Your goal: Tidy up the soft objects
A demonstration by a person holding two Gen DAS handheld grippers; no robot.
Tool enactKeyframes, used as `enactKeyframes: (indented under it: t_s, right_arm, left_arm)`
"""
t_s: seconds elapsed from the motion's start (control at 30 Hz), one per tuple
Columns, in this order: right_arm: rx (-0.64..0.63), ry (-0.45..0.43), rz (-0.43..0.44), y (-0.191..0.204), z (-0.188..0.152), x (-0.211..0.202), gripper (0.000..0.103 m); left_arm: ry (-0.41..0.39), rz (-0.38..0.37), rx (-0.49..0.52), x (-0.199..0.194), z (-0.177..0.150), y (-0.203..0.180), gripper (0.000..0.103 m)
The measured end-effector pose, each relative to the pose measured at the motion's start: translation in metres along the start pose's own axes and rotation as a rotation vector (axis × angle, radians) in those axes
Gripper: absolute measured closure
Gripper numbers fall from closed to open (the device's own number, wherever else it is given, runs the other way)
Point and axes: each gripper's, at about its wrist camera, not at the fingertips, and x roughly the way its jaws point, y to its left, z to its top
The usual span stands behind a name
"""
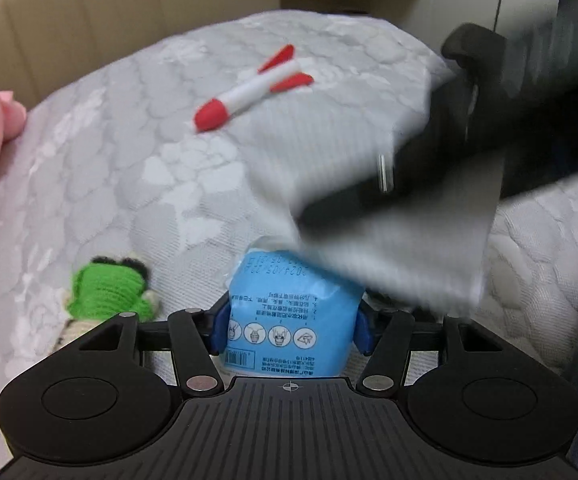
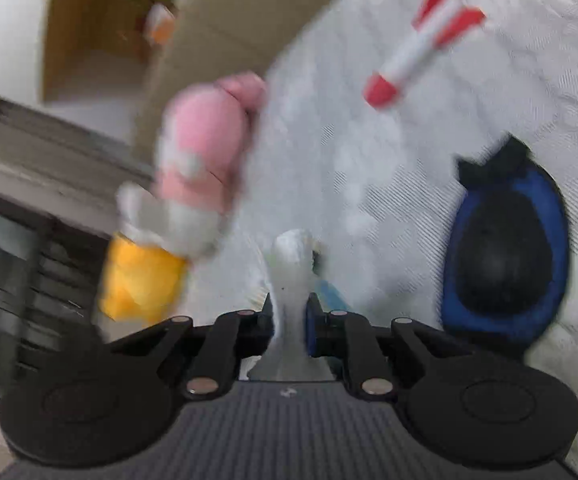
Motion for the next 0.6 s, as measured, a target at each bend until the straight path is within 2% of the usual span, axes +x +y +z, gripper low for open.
enactKeyframes:
  t_s: [0.17,0.27,0.4,0.5,0.6]
  right_arm:
    - [-0.031,-0.01,-0.22,-0.008,0.004,0.007,0.089]
    - [-0.028,-0.013,-0.262,-0.013,0.006,0.006,0.089]
    - [0.04,-0.068,-0.14,-0.019,0.012,-0.009,0.089]
    - [0.048,-0.123,-0.085,-0.018,0.012,-0.022,0.089]
    - [0.032,-0.15,-0.034,-0.011,0.013,-0.027,0.089]
  left_arm:
    - [-0.039,-0.057,-0.002,-0.003,0.0,-0.008,0.042]
    - [-0.108,-0.082,0.021,-0.011,0.008,-0.014,0.041]
    - [-0.156,-0.048,0.086,-0.006,0.018,-0.031,0.04]
    - [-0.184,-0.046,0.096,0.0,0.027,-0.035,0.038]
    - [-0.172,-0.046,0.107,0.006,0.03,-0.036,0.033]
